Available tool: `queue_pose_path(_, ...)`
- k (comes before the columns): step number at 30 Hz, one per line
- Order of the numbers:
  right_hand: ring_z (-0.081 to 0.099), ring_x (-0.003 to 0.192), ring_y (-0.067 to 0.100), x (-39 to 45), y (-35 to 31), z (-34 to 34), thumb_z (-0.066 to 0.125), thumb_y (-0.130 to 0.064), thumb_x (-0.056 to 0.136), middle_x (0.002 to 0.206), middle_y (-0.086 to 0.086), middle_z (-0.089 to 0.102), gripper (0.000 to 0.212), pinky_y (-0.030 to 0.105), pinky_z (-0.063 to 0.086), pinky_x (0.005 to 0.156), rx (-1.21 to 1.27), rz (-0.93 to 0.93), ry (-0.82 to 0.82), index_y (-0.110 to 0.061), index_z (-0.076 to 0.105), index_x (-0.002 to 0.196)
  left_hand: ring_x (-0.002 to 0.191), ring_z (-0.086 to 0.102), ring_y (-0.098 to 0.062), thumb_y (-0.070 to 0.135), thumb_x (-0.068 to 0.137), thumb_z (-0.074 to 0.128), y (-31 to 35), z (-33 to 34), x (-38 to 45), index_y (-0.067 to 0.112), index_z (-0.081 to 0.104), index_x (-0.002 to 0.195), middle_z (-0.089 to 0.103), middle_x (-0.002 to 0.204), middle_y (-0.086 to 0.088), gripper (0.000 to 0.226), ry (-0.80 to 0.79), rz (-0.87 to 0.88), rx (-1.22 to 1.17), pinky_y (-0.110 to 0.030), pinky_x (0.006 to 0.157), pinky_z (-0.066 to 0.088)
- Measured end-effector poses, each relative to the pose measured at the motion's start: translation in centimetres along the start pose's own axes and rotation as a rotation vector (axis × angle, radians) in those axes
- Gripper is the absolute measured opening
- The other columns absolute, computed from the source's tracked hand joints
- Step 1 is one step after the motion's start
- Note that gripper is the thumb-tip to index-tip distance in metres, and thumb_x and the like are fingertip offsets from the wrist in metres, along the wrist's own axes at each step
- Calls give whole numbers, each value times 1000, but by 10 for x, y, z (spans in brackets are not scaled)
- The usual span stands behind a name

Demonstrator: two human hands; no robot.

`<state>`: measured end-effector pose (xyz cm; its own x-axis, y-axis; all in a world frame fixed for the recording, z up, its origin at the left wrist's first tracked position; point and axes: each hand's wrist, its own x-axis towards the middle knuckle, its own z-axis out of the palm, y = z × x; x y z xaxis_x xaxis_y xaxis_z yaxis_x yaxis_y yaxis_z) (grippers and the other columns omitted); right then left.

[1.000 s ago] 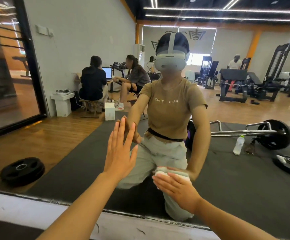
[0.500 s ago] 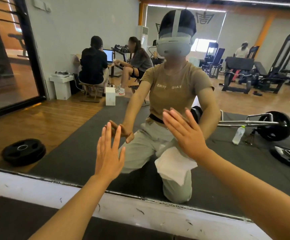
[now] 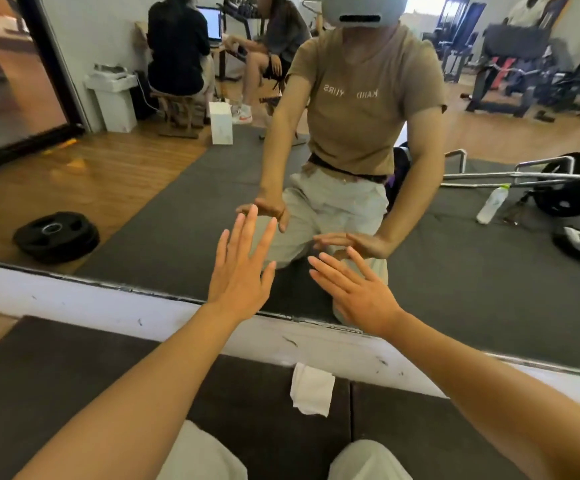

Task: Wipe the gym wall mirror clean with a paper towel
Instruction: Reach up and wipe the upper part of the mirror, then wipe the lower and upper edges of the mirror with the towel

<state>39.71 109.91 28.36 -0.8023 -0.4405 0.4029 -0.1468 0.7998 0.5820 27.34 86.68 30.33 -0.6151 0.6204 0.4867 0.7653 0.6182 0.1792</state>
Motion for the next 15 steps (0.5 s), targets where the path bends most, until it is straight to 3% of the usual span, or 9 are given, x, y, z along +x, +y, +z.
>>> queue_pose_path(3, 20, 149, 27, -8, -14, -5, 71, -22, 85, 158, 10, 35, 69, 51, 4, 122, 69, 35, -71, -13, 44, 148, 154, -6, -29, 32, 100, 51, -8, 8, -17, 28, -6, 159, -12, 167, -11, 82, -62, 38, 59, -48, 123, 4)
queue_pose_path(7, 30, 147, 27, -20, -31, -14, 69, -23, 89, 159, 10, 35, 64, 50, 10, 122, 158, 115, -126, -14, 46, 148, 154, -6, -29, 36, 100, 51, -15, 22, -43, 30, -9, 158, -16, 166, -9, 83, -134, 38, 97, -48, 124, 5)
queue_pose_path(11, 41, 142, 28, -44, -61, -9, 61, -20, 93, 157, 9, 39, 53, 50, 18, 121, 241, 180, -174, -14, 50, 145, 152, -14, -25, 38, 102, 46, -8, 39, -67, 30, -13, 155, -23, 164, -6, 80, -215, 22, 105, -43, 122, -6)
queue_pose_path(15, 51, 135, 30, -71, -96, 13, 74, -22, 87, 150, 10, 49, 56, 52, 29, 117, 330, 238, -282, -15, 57, 139, 150, -20, -21, 37, 104, 43, -4, 59, -89, 32, -15, 151, -27, 161, -2, 75, -301, -10, 49, -41, 121, -11)
